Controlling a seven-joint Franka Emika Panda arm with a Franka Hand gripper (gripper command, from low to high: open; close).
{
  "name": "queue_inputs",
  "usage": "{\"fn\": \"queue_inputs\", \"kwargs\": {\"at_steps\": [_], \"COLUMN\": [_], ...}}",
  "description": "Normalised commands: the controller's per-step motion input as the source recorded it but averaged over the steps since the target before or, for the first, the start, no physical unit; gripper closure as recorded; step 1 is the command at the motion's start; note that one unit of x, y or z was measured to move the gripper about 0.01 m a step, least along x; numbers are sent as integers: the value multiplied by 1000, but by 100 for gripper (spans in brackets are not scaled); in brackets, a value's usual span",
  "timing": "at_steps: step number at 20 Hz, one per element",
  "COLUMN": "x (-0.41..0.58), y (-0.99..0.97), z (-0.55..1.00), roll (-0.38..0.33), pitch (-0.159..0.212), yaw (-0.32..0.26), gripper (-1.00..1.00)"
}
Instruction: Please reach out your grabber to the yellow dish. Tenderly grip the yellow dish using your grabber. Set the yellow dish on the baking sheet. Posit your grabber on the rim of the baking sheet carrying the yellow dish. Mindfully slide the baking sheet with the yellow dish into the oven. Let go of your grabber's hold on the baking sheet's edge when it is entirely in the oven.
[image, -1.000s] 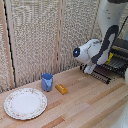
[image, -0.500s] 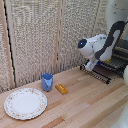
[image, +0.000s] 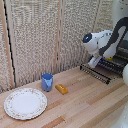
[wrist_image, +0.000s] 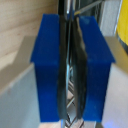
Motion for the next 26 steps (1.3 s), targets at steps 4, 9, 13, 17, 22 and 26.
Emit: {"fn": "queue_inputs", "kwargs": {"at_steps": [4, 9, 13, 17, 22, 26], "x": [-101, -122, -151, -149, -208, -71], "y": [-916, -797, -596, -370, -306, -239], "z": [0, 34, 148, 153, 133, 81], "roll": [-114, -205, -264, -285, -275, -280], "pitch": [-13, -48, -77, -87, -117, -83], "yaw": [31, 20, 20, 50, 32, 28], "gripper": [100, 100, 100, 100, 100, 100]}}
